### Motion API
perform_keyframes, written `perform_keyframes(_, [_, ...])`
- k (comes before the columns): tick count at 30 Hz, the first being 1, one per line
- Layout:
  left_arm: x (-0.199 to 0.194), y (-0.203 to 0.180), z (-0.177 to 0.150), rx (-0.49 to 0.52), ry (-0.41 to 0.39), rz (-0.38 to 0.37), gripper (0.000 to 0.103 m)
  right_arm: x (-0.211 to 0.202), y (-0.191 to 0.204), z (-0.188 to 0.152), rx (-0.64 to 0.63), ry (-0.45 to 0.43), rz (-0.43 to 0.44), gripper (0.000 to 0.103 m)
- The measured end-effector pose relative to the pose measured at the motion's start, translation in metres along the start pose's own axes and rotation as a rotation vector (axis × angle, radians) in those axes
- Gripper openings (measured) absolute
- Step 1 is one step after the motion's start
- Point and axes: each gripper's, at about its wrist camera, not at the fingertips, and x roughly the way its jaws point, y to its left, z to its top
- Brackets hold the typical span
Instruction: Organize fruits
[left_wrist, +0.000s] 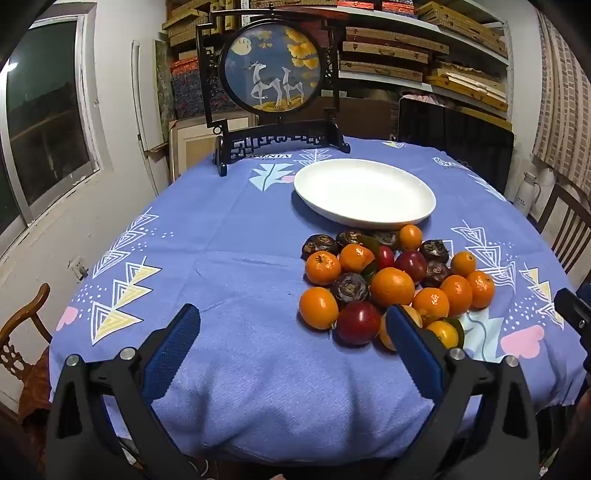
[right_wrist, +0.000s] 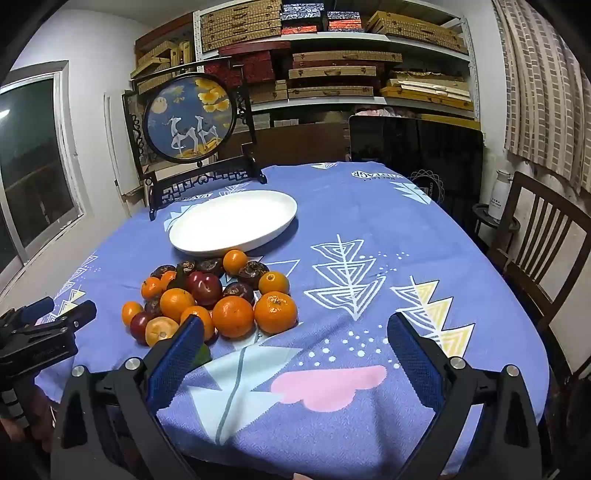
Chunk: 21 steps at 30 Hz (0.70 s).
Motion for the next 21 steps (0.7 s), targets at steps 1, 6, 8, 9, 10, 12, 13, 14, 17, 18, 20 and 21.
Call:
perform_keyframes(1, [-0.0011,-0.0012,-0.0004,0.003,-0.002,0.001,0.098,-0.0001,0.0005,-0.0004,0.0,0.002,0.001,0.1])
perform_keyframes(6, [0.0031,0.0013,0.0039,-0.007,0.003,-0.001,0.098,0.002,-0.0011,0.0016,0.01,0.011,0.006,0.1])
perform_keyframes(8, [0.003,0.0039,0.0061,-0.013,0.005,-0.004,0.098,0.003,-0.0011,0.0025,0.005,0.01,0.008,0.1])
perform_keyframes(9, [0.0029,0.0041,0.0062,-0.015,0.005,-0.005,0.098,0.0035,-0.0013,0.0029,0.002,0.011,0.01,0.1])
perform_keyframes(10, [0.0028,0.0041,0.0063,-0.015,0.006,-0.005,0.098,0.0046,-0.0026,0.004,0.0,0.011,0.013,0.1])
perform_keyframes(12, [0.0023,0.0037,0.0063,-0.014,0.006,-0.006,0.098,0.0025,0.0011,0.0021,-0.008,0.008,0.013,0.1])
perform_keyframes(13, [0.0017,0.0034,0.0063,-0.013,0.005,-0.005,0.098,0.0026,0.0004,0.0025,-0.008,0.007,0.011,0.1])
perform_keyframes(14, [0.0012,0.0032,0.0063,-0.011,0.003,-0.004,0.098,0.0028,-0.0007,0.003,-0.005,0.005,0.01,0.1])
perform_keyframes(17, [0.0056,0.005,0.0076,-0.008,0.004,-0.004,0.098,0.0022,-0.0012,0.0022,-0.003,0.002,0.015,0.1])
perform_keyframes(18, [0.0065,0.0052,0.0077,-0.007,0.006,-0.004,0.098,0.0024,-0.001,0.002,-0.005,0.003,0.016,0.1])
perform_keyframes(20, [0.004,0.0046,0.0081,-0.005,0.007,-0.001,0.098,0.0028,-0.0008,0.001,-0.007,0.007,0.017,0.1])
perform_keyframes(21, [0.0039,0.0039,0.0075,-0.004,0.007,0.0,0.098,0.0031,-0.0006,0.0008,-0.008,0.009,0.017,0.1])
